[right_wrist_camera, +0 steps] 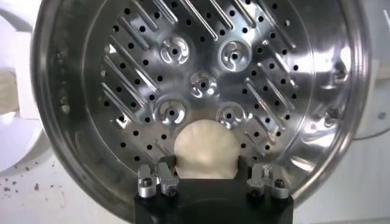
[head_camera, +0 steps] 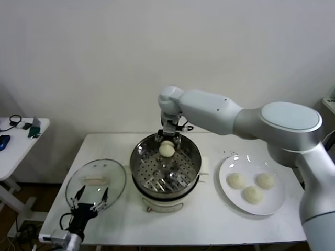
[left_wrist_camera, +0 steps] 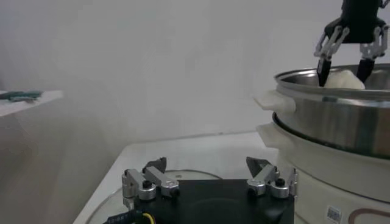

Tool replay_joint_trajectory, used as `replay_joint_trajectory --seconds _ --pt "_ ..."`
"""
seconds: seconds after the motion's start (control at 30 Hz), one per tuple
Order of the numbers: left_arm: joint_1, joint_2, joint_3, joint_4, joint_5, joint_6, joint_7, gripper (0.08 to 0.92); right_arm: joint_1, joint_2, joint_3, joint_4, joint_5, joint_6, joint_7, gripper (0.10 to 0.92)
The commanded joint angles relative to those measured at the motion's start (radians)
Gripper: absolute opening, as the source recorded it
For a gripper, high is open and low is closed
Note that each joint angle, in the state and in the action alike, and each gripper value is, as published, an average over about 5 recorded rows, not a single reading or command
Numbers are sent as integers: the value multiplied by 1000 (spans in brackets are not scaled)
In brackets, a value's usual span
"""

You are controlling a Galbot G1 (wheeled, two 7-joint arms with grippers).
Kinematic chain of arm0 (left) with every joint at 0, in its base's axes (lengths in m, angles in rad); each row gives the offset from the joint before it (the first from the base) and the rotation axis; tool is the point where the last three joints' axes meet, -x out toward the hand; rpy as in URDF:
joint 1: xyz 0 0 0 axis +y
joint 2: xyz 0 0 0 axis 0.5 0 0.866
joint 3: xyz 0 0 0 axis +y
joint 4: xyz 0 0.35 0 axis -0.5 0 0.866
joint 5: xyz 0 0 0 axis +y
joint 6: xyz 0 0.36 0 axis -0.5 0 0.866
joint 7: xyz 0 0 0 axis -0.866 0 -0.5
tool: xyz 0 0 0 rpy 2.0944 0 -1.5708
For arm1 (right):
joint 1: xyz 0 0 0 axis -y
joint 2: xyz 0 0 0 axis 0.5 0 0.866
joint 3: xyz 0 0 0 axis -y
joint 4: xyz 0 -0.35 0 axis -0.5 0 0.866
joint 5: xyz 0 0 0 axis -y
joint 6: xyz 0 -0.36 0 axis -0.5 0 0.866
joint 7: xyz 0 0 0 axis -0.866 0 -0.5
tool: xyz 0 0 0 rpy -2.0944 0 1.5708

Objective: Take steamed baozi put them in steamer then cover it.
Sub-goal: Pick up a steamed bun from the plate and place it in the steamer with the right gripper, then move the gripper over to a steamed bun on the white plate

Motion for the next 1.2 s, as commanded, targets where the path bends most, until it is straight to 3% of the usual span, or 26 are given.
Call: replay_joint_trajectory --seconds 0.03,0.23,0.4,0.57,0.87,1.07,1.2 --pt "-2 1 2 4 -3 -1 1 823 -38 29 9 -74 13 35 -9 772" --pt "-2 2 6 6 1 -1 1 823 62 -38 6 -10 235 18 -42 821" --pt "2 3 10 0 6 1 1 823 302 -181 -150 126 662 -107 -104 823" --pt "5 5 11 -5 9 1 2 823 569 -417 -470 305 1022 -385 -171 823" --pt "5 -1 18 -11 12 -1 2 823 703 -711 -892 580 948 -761 87 823" --pt "1 -9 10 -14 10 -1 1 823 456 -857 -770 664 898 -967 287 823" --pt "1 -12 4 -14 9 -1 0 823 259 -882 -603 629 786 -1011 354 823"
